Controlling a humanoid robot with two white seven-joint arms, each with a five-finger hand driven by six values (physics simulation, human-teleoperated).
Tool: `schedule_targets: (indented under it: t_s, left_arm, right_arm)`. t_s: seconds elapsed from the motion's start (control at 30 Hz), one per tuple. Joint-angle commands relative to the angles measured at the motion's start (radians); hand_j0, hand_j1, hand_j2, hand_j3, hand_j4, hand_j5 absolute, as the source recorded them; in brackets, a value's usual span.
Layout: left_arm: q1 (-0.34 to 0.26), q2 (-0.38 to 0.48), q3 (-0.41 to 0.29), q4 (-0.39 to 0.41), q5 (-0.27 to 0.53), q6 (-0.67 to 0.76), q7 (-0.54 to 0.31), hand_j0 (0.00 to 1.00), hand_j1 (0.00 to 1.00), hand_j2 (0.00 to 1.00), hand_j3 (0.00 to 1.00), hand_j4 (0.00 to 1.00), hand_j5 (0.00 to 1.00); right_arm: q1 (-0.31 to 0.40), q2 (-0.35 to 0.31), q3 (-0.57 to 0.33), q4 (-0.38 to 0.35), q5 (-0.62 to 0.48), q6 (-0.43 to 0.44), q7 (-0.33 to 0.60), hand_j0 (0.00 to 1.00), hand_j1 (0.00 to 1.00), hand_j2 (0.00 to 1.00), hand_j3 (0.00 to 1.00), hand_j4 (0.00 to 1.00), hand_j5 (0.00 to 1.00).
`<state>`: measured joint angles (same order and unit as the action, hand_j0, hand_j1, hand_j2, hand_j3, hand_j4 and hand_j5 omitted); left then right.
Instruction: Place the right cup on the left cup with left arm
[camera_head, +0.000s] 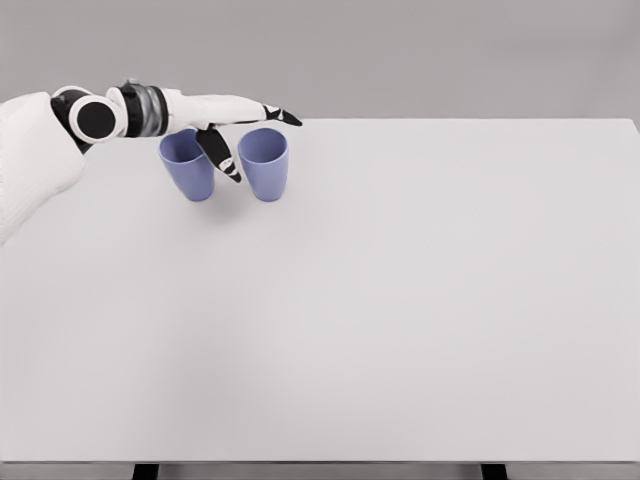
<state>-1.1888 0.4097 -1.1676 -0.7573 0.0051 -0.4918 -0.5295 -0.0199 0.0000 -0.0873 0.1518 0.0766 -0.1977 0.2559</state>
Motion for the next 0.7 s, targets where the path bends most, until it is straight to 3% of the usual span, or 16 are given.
schedule_targets:
  t_s: [0.0,0.33,0.47,0.67]
  left_arm:
    - [0.002,-0.011,0.003,0.007,-0.01,0.002,0.022,1.0,1.0,1.0,1.0,1.0,1.0]
    - [0.02,-0.026,0.003,0.026,-0.013,0.002,0.029,1.0,1.0,1.0,1.0,1.0,1.0]
    - [0.02,-0.028,0.003,0.023,-0.011,-0.001,0.029,0.67,0.67,0.67,0.67,0.67,0.67]
    - [0.02,-0.016,0.005,0.02,-0.011,-0.045,0.029,0.64,0.64,0.64,0.64,0.64,0.64]
  right_arm:
    - [0.0,0.0,0.0,0.0,0.0,0.0,0.0,1.0,1.0,1.0,1.0,1.0,1.0]
    - [0.0,0.0,0.0,0.0,0.0,0.0,0.0,1.0,1.0,1.0,1.0,1.0,1.0]
    - [0.0,0.0,0.0,0.0,0.0,0.0,0.0,1.0,1.0,1.0,1.0,1.0,1.0]
    - [0.0,0.0,0.0,0.0,0.0,0.0,0.0,1.0,1.0,1.0,1.0,1.0,1.0]
